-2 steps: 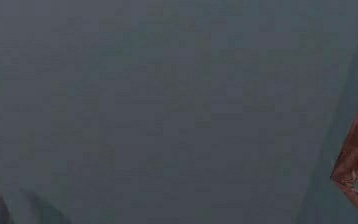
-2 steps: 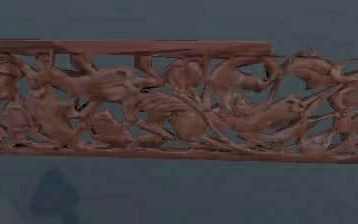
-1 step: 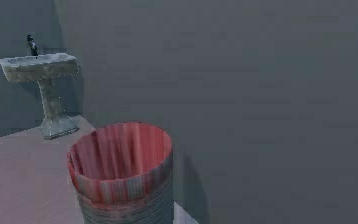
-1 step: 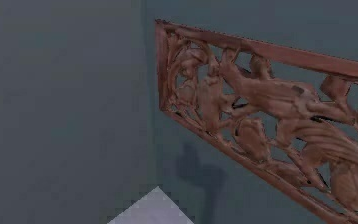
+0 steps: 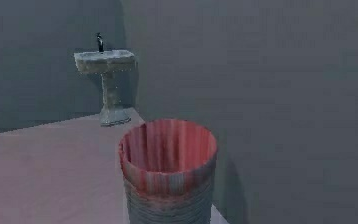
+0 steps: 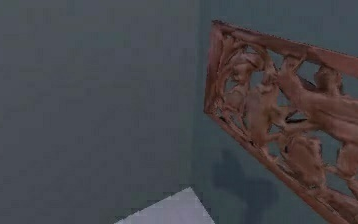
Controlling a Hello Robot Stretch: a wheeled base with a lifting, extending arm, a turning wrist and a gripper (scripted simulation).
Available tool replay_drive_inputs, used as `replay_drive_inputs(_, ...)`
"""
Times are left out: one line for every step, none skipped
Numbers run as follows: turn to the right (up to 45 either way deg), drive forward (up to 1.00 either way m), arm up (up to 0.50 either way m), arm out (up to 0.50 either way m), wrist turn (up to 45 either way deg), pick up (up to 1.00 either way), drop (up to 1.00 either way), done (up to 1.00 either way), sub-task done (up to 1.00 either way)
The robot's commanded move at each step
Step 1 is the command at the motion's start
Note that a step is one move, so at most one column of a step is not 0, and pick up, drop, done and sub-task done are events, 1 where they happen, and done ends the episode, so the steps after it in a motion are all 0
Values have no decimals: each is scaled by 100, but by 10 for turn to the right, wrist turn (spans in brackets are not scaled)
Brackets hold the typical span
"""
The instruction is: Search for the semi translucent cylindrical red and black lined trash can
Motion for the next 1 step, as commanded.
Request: replay_drive_inputs(0, 0, 0, 0, 0, 0, 0, 100, 0)
